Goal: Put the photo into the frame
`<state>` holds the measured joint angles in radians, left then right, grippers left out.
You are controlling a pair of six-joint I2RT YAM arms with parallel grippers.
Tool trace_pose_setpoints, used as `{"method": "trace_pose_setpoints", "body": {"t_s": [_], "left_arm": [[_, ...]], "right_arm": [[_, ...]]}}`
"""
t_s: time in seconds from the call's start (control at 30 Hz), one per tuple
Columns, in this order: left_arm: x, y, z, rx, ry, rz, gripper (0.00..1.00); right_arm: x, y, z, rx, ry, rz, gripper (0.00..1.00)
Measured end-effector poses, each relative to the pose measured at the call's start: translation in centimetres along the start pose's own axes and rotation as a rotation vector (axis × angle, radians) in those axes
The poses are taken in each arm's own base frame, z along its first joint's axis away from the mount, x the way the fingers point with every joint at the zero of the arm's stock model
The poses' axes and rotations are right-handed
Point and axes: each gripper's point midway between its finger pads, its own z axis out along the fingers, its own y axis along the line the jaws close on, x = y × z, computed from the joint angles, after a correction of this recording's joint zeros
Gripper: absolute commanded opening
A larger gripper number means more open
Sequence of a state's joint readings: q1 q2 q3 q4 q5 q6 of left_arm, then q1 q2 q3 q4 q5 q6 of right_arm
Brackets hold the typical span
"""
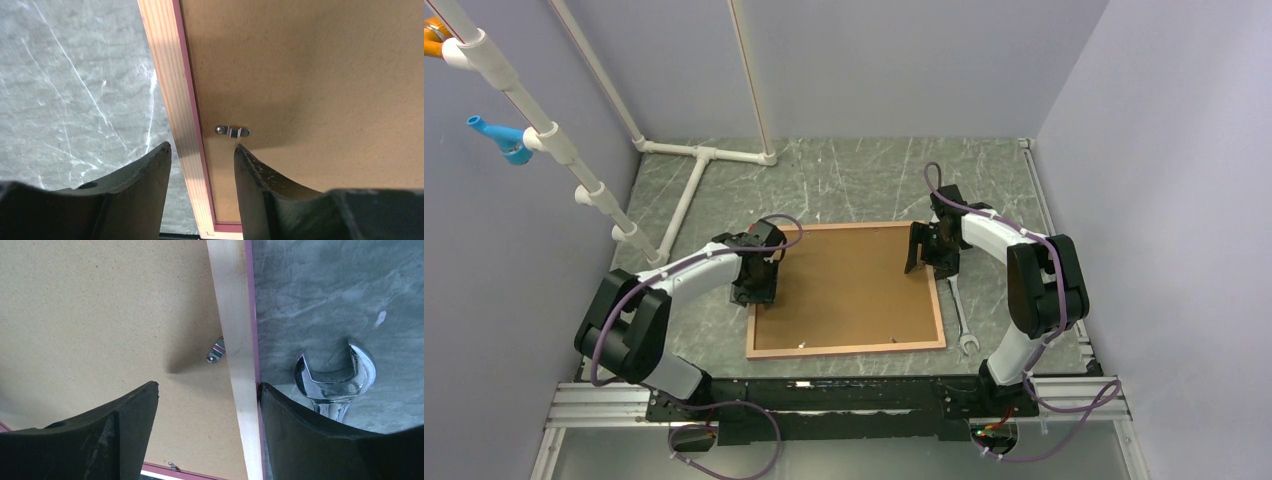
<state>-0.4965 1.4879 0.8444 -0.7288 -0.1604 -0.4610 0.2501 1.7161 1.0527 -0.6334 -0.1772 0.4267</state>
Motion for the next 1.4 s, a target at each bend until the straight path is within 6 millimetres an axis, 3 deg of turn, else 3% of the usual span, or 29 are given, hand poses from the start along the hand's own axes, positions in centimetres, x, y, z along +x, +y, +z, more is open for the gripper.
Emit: {"method": "trace_pose_setpoints", "body": {"t_s": [0.7, 1.4], "left_arm": [[-3.8, 0.4, 0.6, -0.04, -0.104, -0.063, 0.5], [-3.9, 0.6, 0.9, 0.013, -0.195, -0.104, 0.41]], "right_arm": [[0.2, -0.1, 0.3, -0.008, 0.004, 0.004, 0.75], [0.2, -0.1, 0.2, -0.011, 0.005, 0.005, 0.75]]}}
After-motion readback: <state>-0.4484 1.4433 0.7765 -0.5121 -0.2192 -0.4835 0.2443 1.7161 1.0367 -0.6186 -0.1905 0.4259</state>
